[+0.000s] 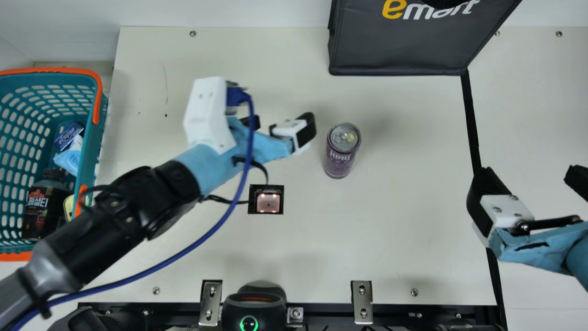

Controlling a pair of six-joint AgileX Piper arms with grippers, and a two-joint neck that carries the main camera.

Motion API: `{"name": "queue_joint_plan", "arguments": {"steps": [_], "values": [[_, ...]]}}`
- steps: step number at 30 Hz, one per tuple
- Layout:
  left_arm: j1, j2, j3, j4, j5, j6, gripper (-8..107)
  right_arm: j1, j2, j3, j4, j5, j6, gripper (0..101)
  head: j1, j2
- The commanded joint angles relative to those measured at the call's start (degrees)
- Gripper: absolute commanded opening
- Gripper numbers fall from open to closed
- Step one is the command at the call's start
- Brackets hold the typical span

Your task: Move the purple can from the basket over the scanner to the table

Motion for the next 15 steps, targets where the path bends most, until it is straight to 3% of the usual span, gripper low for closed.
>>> {"name": "queue_joint_plan", "arguments": {"steps": [1,7,15], "values": [[2.0,-3.8,2.4,-4.8,0.6,3.2,90,0.0,0.0,0.0,0.0,0.0,0.0,95,-1.7,0.1],[8.5,-11.7,4.8,-9.2,7.4,11.6,90,0.0,0.0,0.0,0.0,0.0,0.0,95,-1.7,0.1],[16.6,-19.7,0.9,-6.6,24.1,21.0,90,0.0,0.0,0.0,0.0,0.0,0.0,95,-1.7,0.1]]}}
